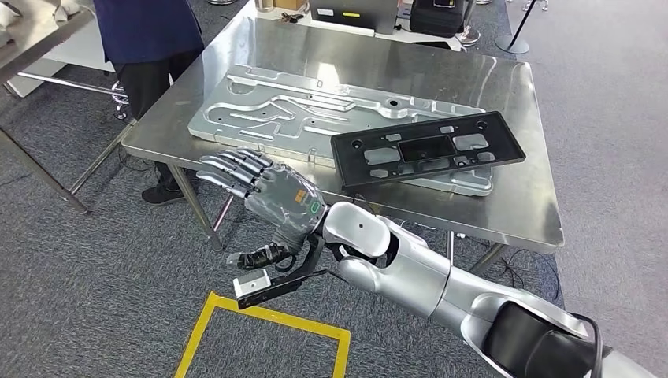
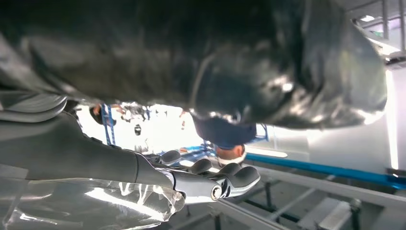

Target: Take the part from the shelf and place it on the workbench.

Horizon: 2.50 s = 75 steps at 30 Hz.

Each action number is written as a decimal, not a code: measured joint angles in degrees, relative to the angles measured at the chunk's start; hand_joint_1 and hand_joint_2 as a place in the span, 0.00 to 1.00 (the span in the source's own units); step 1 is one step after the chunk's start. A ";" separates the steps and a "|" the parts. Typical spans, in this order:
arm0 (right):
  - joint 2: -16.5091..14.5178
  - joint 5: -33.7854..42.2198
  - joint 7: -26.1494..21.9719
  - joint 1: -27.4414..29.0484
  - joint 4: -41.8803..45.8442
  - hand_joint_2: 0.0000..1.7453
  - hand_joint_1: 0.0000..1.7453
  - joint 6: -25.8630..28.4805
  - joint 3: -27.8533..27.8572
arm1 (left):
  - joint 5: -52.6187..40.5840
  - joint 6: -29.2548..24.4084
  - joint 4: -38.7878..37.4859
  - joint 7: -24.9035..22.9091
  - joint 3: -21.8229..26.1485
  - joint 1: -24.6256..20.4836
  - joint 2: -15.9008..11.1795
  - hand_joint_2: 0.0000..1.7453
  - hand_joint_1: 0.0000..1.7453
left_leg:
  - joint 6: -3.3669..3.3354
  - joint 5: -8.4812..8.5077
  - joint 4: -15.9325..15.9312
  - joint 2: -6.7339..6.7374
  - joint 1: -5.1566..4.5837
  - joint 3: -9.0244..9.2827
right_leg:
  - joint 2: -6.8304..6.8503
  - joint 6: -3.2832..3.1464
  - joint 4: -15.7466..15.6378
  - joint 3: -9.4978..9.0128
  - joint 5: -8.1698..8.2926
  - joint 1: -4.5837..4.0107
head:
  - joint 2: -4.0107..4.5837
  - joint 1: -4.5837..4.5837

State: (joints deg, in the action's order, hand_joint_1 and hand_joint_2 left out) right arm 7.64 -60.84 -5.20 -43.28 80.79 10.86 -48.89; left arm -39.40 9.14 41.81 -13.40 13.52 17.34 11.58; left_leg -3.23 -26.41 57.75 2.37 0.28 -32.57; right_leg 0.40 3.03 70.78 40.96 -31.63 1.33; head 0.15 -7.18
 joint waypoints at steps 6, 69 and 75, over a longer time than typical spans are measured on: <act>0.57 -0.03 0.00 0.86 0.07 0.00 0.00 0.03 -0.35 | -0.09 0.05 0.13 0.02 0.34 0.13 0.35 0.00 0.00 | 0.80 -0.25 0.72 -0.46 0.01 -0.25 | -0.85 -0.79 -8.89 -6.06 4.43 -0.10 | 0.00 0.01; -3.02 34.78 5.75 33.50 -63.85 0.00 0.00 -3.95 32.28 | -12.59 -2.34 -5.57 8.00 16.02 -5.02 3.65 1.00 0.00 | 0.66 0.96 0.50 -7.20 -0.35 -1.27 | -1.40 -3.09 -12.29 -9.40 3.24 -1.48 | 0.00 0.26; -5.08 44.99 2.73 39.46 -67.61 0.00 0.00 -9.44 43.91 | -14.72 -4.49 -6.34 7.65 15.63 -5.19 3.59 1.00 0.00 | 1.07 1.56 -2.68 -7.12 -0.55 0.94 | -1.31 -3.11 -16.00 -11.73 4.33 -1.58 | 0.00 0.26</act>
State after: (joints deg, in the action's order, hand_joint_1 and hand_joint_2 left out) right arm 2.56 -15.85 -2.47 -3.82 13.19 1.43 -4.98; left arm -54.11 4.65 35.47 -5.75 29.16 12.15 15.17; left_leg -2.16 -24.85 55.07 -4.76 -0.26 -31.64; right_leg -0.91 -0.08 54.78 29.23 -27.30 -0.25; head 0.15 -6.92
